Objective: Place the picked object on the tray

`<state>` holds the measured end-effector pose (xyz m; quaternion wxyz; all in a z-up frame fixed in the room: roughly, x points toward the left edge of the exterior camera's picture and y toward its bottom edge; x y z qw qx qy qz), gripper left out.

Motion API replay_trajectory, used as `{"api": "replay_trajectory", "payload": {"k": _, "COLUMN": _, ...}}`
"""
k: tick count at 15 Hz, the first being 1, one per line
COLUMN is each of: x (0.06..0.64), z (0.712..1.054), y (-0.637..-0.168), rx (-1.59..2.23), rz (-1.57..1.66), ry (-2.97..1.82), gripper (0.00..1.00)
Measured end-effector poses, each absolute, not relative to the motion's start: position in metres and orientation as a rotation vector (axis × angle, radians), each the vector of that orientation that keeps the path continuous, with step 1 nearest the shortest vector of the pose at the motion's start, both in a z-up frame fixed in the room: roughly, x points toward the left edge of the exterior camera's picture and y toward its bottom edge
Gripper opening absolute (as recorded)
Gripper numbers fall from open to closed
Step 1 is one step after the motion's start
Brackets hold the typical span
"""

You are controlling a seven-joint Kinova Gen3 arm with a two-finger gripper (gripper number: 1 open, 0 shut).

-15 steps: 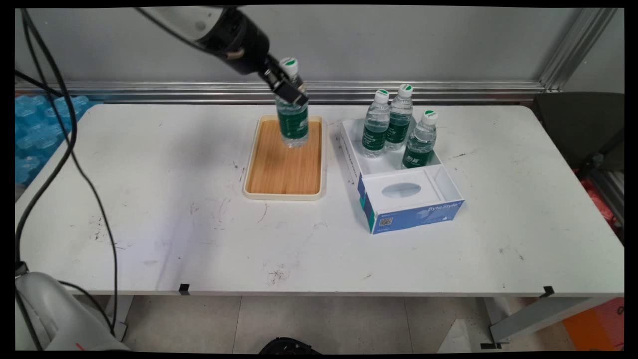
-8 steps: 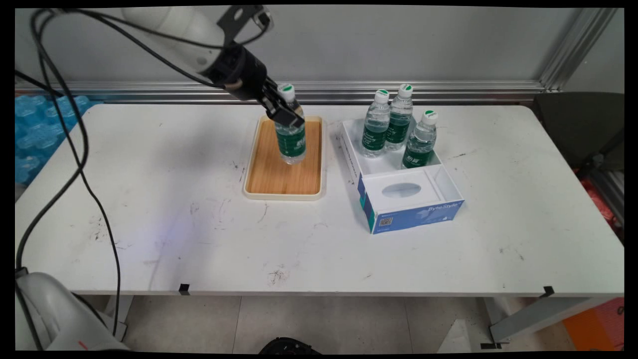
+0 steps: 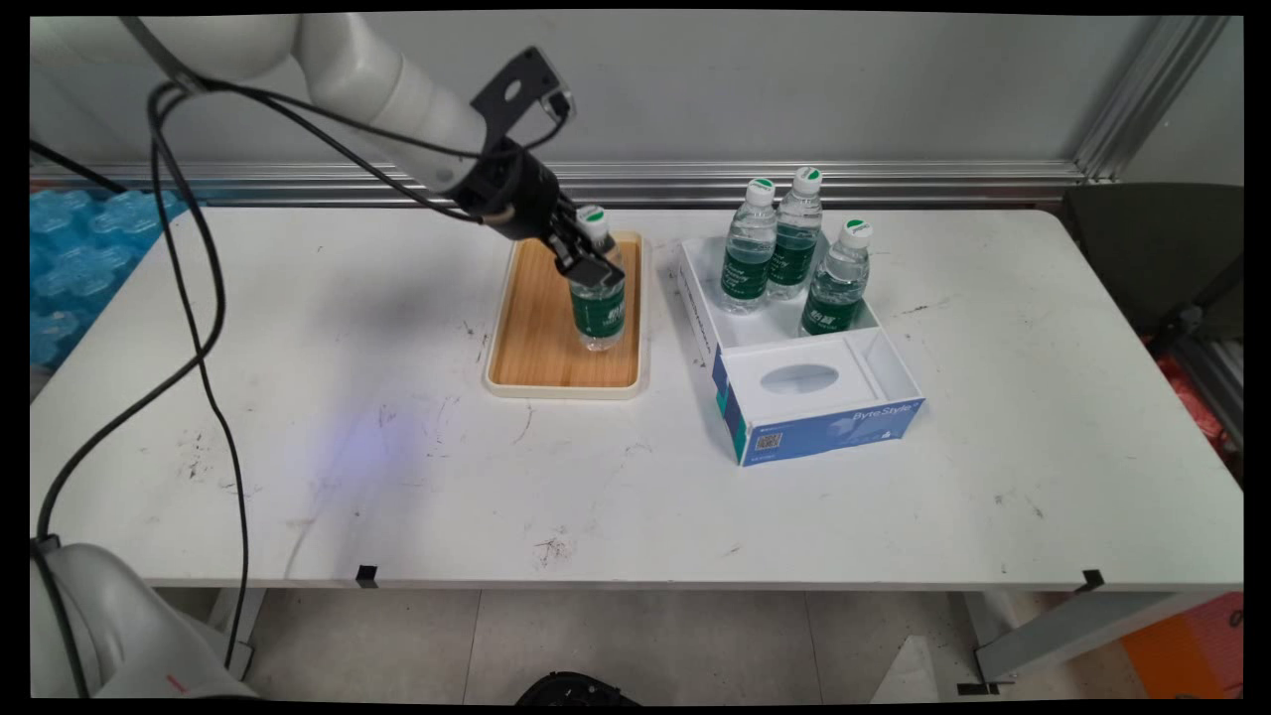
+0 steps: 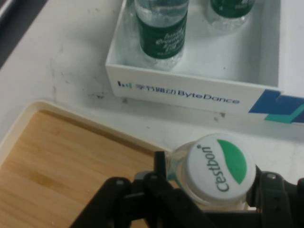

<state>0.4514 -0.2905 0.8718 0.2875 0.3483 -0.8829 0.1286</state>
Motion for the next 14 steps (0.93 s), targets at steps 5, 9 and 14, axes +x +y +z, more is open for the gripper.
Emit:
{"api": "replay_trajectory", "payload": {"k": 5, "x": 0.446, "z": 0.850, "y": -0.298, "rx": 0.912, "rz": 0.342, "ry": -2.370, "gripper": 0.00}}
{"api": "replay_trajectory", "payload": {"k": 9, "x": 0.444, "z": 0.839, "y": -0.304, "rx": 0.894, "rz": 0.352, "ry": -2.373, "gripper": 0.00}}
{"api": "replay_trajectory", "payload": {"k": 14, "x": 0.446, "z": 0.835, "y": -0.307, "rx": 0.868, "rz": 0.366, "ry": -2.377, "gripper": 1.00}}
